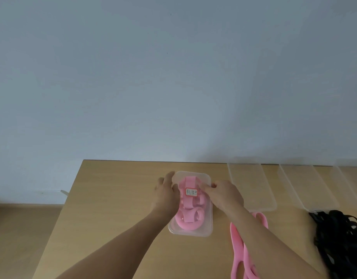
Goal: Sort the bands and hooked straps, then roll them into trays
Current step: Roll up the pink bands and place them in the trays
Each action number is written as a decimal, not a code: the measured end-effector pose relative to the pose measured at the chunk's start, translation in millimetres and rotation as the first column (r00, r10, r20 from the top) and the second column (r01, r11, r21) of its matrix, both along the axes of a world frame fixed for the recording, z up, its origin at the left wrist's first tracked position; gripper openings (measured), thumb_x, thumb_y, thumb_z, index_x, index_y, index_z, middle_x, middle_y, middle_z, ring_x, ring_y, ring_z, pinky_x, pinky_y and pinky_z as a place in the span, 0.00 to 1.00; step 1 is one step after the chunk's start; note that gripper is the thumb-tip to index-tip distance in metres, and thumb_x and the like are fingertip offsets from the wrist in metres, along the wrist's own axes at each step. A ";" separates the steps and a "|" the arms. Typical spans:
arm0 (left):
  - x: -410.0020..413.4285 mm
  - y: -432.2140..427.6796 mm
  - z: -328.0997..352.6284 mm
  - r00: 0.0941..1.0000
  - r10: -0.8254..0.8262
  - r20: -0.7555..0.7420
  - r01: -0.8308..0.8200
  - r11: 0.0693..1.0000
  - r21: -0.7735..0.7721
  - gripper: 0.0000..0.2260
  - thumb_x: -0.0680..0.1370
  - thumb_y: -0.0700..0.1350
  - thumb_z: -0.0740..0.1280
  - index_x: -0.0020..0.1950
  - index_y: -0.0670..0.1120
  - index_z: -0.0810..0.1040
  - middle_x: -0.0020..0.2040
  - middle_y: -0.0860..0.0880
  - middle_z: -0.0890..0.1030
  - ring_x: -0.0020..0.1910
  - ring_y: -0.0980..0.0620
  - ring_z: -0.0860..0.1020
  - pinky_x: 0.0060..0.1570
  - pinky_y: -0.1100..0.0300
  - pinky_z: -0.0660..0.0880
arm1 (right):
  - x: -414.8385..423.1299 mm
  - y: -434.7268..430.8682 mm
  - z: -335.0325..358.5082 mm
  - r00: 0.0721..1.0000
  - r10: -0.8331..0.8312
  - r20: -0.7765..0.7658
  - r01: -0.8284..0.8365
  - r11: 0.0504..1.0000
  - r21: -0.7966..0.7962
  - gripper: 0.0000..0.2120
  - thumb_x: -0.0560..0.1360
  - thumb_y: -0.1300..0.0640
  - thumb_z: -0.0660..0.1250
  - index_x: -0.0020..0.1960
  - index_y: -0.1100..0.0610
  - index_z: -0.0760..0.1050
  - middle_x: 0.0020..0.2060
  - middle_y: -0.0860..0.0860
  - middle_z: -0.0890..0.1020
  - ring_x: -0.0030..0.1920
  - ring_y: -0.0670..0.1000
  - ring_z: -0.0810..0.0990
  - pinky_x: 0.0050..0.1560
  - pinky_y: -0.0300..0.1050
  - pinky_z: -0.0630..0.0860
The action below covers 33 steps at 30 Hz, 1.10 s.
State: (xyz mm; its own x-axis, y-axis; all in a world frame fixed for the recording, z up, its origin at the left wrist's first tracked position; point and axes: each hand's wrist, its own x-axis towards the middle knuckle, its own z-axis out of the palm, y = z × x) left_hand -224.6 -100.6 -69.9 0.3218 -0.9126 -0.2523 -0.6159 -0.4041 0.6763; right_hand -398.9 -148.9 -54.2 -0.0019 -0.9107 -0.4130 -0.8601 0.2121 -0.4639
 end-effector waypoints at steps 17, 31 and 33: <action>-8.9 16.5 -7.5 0.527 -0.578 0.623 0.681 0.725 0.097 0.33 0.80 0.58 0.46 0.78 0.37 0.54 0.79 0.38 0.51 0.78 0.40 0.46 0.76 0.46 0.43 | 1.4 -1.9 2.2 0.991 0.083 -0.105 -0.082 0.996 0.020 0.27 0.74 0.27 0.55 0.35 0.48 0.74 0.33 0.47 0.78 0.36 0.51 0.77 0.34 0.43 0.69; -9.8 12.0 -12.0 0.522 -0.609 0.597 0.674 0.724 0.149 0.39 0.77 0.65 0.40 0.80 0.40 0.40 0.79 0.41 0.35 0.77 0.43 0.31 0.74 0.48 0.28 | 10.0 -26.9 -5.1 0.955 -0.206 0.216 0.201 0.979 0.043 0.21 0.78 0.45 0.61 0.31 0.56 0.74 0.31 0.55 0.80 0.35 0.57 0.77 0.38 0.48 0.73; -11.3 10.4 -11.5 0.537 -0.597 0.597 0.657 0.739 0.148 0.40 0.77 0.65 0.39 0.80 0.40 0.41 0.79 0.41 0.35 0.77 0.44 0.32 0.74 0.48 0.29 | 11.8 -18.6 -5.1 0.953 -0.200 0.227 0.204 0.979 0.007 0.21 0.80 0.49 0.60 0.30 0.55 0.70 0.28 0.52 0.74 0.34 0.56 0.72 0.35 0.46 0.67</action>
State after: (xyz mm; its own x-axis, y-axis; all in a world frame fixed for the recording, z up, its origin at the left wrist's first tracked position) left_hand -235.9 -90.2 -81.4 -0.2933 -0.9454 -0.1423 -0.9541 0.2801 0.1059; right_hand -387.2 -167.6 -59.3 -0.0955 -0.9076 -0.4089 -0.6730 0.3615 -0.6452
